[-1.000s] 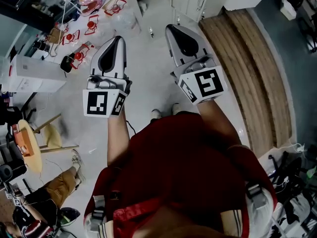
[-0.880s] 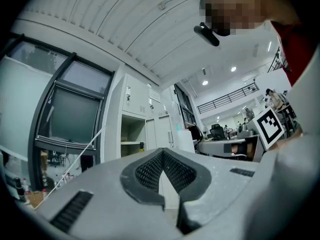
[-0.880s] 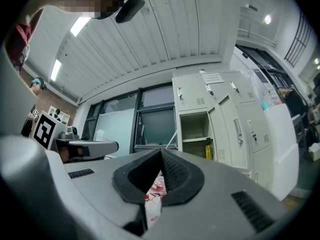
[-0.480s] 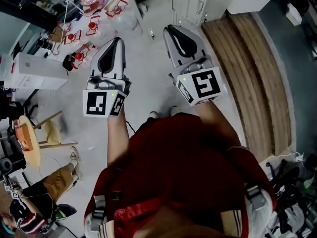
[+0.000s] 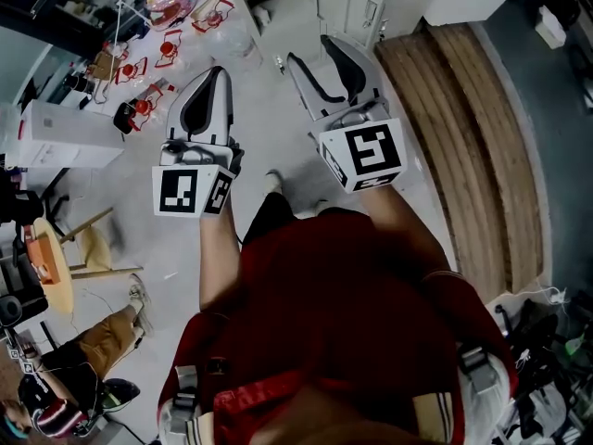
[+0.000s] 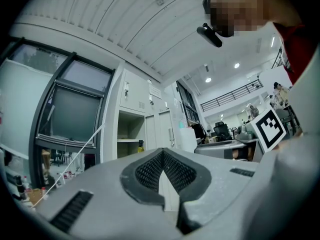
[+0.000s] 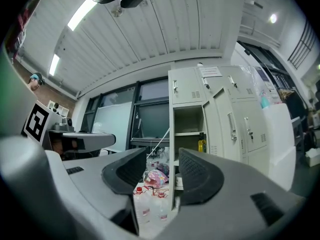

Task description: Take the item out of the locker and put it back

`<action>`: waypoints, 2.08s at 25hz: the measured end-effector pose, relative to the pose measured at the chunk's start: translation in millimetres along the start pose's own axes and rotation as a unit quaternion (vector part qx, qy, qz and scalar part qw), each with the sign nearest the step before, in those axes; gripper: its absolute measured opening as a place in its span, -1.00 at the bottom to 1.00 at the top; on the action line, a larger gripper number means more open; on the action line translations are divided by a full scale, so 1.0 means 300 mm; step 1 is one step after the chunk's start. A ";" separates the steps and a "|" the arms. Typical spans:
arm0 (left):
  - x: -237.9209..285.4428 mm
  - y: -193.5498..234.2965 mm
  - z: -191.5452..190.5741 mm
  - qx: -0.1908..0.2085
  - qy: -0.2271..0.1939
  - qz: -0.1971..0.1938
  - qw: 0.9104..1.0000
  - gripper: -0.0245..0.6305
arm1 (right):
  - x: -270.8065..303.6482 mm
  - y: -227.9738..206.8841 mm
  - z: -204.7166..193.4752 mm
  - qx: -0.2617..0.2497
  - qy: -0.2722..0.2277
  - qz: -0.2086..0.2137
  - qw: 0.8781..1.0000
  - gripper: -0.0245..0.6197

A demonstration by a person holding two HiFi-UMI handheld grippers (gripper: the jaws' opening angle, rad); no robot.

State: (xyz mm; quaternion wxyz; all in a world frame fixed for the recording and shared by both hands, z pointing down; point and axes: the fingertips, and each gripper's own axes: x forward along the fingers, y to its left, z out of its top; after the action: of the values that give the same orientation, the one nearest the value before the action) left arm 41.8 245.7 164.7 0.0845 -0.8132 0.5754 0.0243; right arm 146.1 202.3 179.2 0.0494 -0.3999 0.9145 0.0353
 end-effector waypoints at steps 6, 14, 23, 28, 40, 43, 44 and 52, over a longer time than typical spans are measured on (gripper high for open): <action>0.060 0.035 -0.029 -0.003 -0.006 -0.011 1.000 -0.91 | 0.072 -0.024 -0.019 -0.011 0.006 -0.016 1.000 -0.26; 0.167 0.192 -0.078 -0.011 -0.010 -0.027 1.000 -0.91 | 0.250 -0.050 -0.059 -0.021 0.018 -0.040 0.999 -0.19; 0.336 0.443 -0.138 -0.021 -0.006 -0.063 0.998 -0.91 | 0.541 -0.101 -0.118 -0.026 0.039 -0.083 0.995 -0.14; 0.417 0.552 -0.171 -0.027 -0.004 -0.093 0.995 -0.91 | 0.678 -0.119 -0.139 -0.029 0.049 -0.112 0.992 -0.14; 0.542 0.813 -0.224 -0.038 -0.013 -0.129 0.991 -0.91 | 0.944 -0.111 -0.169 -0.036 0.050 -0.158 0.986 -0.14; 0.560 0.859 -0.237 -0.038 -0.014 -0.136 0.990 -0.91 | 0.994 -0.107 -0.178 -0.035 0.049 -0.166 0.984 -0.14; 0.564 0.872 -0.240 -0.038 -0.014 -0.138 0.990 -0.91 | 1.008 -0.108 -0.179 -0.035 0.048 -0.170 0.984 -0.14; 0.626 0.944 -0.246 -0.037 -0.023 -0.153 0.987 -0.91 | 1.107 -0.142 -0.177 -0.038 0.044 -0.198 0.978 -0.14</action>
State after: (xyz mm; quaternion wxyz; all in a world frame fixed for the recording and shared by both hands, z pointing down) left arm -165.3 -33.0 180.6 0.0704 -0.8934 0.4407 0.0512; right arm -50.1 -73.9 191.4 -0.0004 -0.5758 0.8165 0.0424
